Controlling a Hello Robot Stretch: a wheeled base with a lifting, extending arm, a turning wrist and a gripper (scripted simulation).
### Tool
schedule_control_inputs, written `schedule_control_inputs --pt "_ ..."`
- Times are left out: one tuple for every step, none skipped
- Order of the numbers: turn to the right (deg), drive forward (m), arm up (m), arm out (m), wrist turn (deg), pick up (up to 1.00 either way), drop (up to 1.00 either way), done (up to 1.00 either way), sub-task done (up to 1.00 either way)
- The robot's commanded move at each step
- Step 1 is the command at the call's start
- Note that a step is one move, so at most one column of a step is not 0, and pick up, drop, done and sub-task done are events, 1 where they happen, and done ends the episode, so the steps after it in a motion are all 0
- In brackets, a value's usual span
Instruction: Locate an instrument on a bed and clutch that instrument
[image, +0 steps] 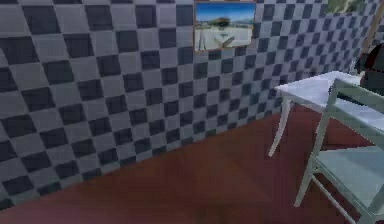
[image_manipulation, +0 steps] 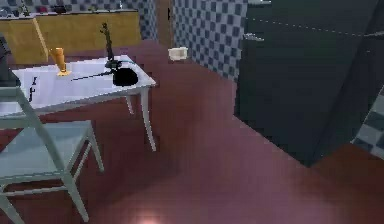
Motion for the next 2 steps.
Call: schedule_control_inputs --pt "45.0 0.00 0.00 0.00 0.0 0.00 0.00 0.00 0.00" --pt "45.0 0.00 0.00 0.00 0.0 0.00 0.00 0.00 0.00"
